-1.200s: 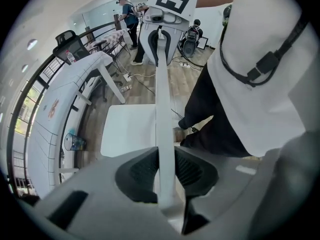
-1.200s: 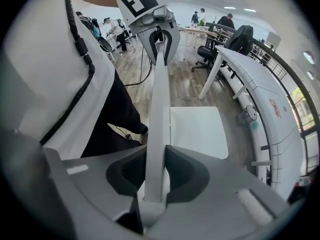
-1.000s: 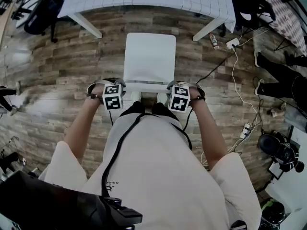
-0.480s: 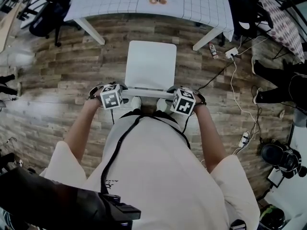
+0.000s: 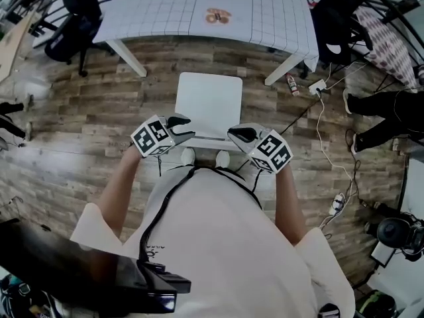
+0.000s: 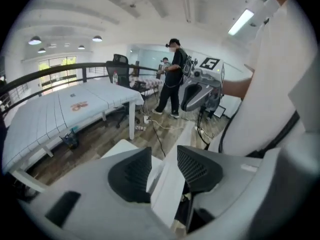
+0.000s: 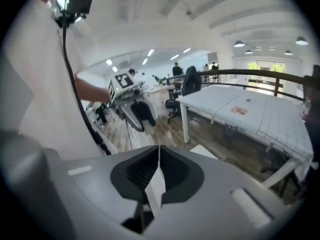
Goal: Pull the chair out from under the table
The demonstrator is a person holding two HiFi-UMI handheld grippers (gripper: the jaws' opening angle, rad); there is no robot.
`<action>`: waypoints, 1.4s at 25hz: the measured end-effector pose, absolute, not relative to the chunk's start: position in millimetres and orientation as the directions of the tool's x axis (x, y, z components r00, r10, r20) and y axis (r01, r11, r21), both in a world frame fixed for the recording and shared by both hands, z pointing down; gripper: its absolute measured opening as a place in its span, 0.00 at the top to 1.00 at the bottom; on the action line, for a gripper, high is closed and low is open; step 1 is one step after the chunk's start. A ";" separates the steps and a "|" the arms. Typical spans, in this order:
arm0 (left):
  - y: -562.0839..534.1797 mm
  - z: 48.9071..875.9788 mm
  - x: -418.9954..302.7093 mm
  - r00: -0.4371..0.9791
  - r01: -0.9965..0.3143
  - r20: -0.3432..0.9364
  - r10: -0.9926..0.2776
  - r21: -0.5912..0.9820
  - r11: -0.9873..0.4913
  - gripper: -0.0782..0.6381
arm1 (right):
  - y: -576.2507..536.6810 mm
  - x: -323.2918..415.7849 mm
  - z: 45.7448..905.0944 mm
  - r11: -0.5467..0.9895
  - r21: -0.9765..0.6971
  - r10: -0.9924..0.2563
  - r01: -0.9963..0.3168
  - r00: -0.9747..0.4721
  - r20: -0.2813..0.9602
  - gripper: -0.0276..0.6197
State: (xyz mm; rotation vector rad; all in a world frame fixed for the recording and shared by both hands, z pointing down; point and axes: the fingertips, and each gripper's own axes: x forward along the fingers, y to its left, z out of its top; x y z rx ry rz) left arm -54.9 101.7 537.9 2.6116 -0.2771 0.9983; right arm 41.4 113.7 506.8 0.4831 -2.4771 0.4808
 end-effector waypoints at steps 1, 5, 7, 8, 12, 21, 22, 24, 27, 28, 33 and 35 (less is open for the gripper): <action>96.9 528.0 -49.1 0.759 -0.309 0.645 -0.088 0.236 -0.921 0.66 | 106.6 43.7 494.2 0.850 -0.256 -0.273 -0.461 -0.799 0.536 0.94; 80.7 493.7 -33.0 0.817 -0.349 0.550 -0.174 0.231 -0.908 0.70 | 83.1 54.2 461.4 0.789 -0.303 -0.401 -0.535 -0.821 0.406 0.95; 74.4 482.6 -27.8 0.828 -0.365 0.518 -0.213 0.211 -0.907 0.74 | 76.1 57.7 454.4 0.770 -0.306 -0.445 -0.560 -0.815 0.372 0.95; 71.7 478.4 -25.8 0.832 -0.377 0.503 -0.233 0.204 -0.904 0.75 | 73.8 59.0 452.0 0.763 -0.307 -0.463 -0.569 -0.812 0.356 0.95; 60.1 467.8 -24.7 0.833 -0.444 0.452 -0.319 0.202 -0.873 0.84 | 67.8 62.1 444.3 0.738 -0.337 -0.508 -0.585 -0.810 0.294 0.95; 33.0 463.7 -61.4 0.750 -0.643 0.385 -0.538 0.232 -0.730 0.88 | 61.8 64.6 435.6 0.696 -0.356 -0.577 -0.623 -0.781 0.240 0.95; 30.5 464.3 -64.0 0.741 -0.655 0.383 -0.552 0.234 -0.718 0.88 | 60.6 65.3 436.4 0.695 -0.351 -0.580 -0.628 -0.777 0.244 0.95; 26.6 464.2 -67.3 0.728 -0.671 0.381 -0.570 0.228 -0.705 0.88 | 57.1 65.6 436.5 0.692 -0.343 -0.585 -0.635 -0.772 0.248 0.95; 24.0 463.1 -64.9 0.734 -0.664 0.376 -0.566 0.223 -0.713 0.88 | 50.9 66.0 435.0 0.685 -0.334 -0.599 -0.647 -0.762 0.246 0.95; 24.3 463.5 -62.8 0.739 -0.657 0.376 -0.559 0.221 -0.721 0.88 | 49.5 65.9 435.6 0.684 -0.331 -0.602 -0.651 -0.759 0.248 0.95; 19.3 463.8 -57.1 0.745 -0.641 0.399 -0.535 0.203 -0.740 0.88 | 42.1 64.3 434.5 0.686 -0.325 -0.596 -0.652 -0.758 0.264 0.95; 13.5 462.6 -58.7 0.741 -0.644 0.410 -0.532 0.207 -0.737 0.88 | 35.8 63.7 431.7 0.684 -0.327 -0.591 -0.652 -0.758 0.274 0.95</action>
